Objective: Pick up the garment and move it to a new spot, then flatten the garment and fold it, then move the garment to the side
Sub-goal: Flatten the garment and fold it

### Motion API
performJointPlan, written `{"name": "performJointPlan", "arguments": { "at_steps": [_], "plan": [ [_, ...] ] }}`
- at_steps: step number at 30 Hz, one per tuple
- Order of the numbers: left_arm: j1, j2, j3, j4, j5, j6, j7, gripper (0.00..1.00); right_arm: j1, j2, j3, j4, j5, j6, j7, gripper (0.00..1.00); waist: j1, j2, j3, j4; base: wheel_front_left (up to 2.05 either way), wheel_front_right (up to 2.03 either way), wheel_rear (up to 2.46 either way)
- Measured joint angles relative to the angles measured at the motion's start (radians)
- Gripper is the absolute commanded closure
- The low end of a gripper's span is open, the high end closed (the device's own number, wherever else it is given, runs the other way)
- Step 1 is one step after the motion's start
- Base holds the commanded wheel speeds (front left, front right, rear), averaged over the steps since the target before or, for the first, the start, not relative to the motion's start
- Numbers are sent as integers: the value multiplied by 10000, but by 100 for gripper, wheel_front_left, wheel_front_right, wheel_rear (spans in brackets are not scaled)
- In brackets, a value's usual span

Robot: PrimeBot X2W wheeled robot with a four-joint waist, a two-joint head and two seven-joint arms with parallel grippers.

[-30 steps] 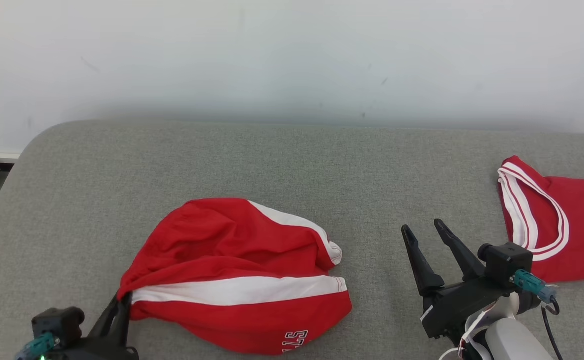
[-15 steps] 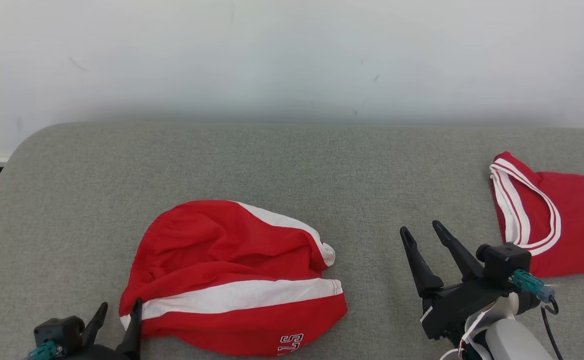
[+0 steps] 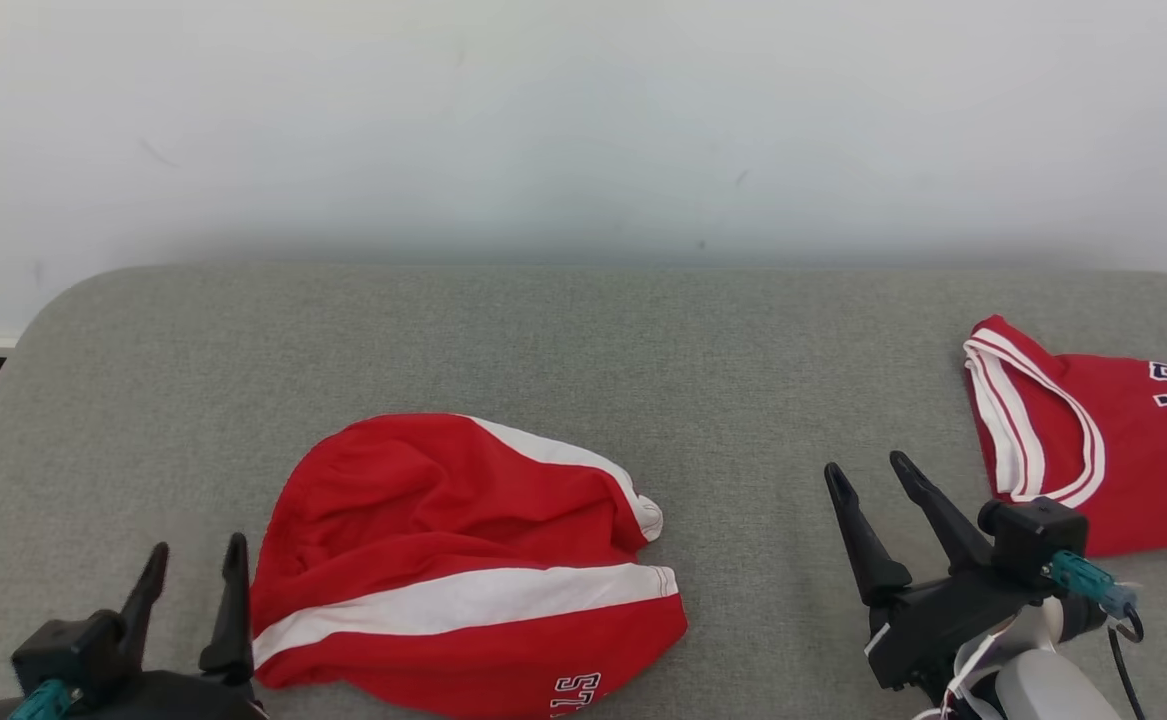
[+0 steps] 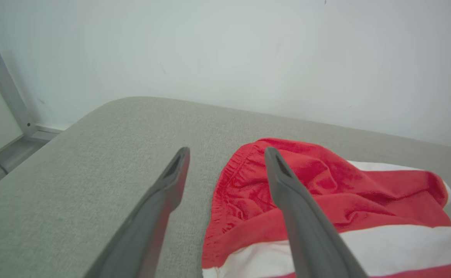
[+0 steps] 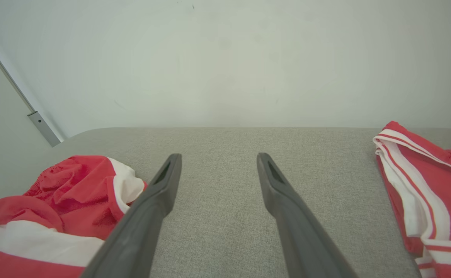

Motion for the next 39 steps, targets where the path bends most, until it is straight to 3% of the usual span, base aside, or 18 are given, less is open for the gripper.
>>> {"name": "performJointPlan", "arguments": {
  "at_steps": [9, 17, 27, 39],
  "plan": [
    [1075, 23, 794, -1730, 736, 531, -2, 0, 573, -8, -759, -284, -146, 0, 15, 0, 1, 0, -135, -355, 0, 0, 0],
    [1817, 313, 934, -2343, 909, 788, 48, 0, 1032, 127, -1156, -807, -362, 0, 150, 0, 1, 0, -278, -609, 0, 0, 0],
    [2143, 972, 823, -2784, 1005, 602, 500, 0, 1234, 255, -1225, -1170, -631, 0, 543, 0, 1, 0, -440, -801, 0, 0, 0],
    [2312, 970, 972, -3076, 796, 709, 518, 0, 1289, 334, -1074, -1321, -639, 0, 631, 0, 1, 0, -491, -738, 0, 0, 0]
  ]
}}
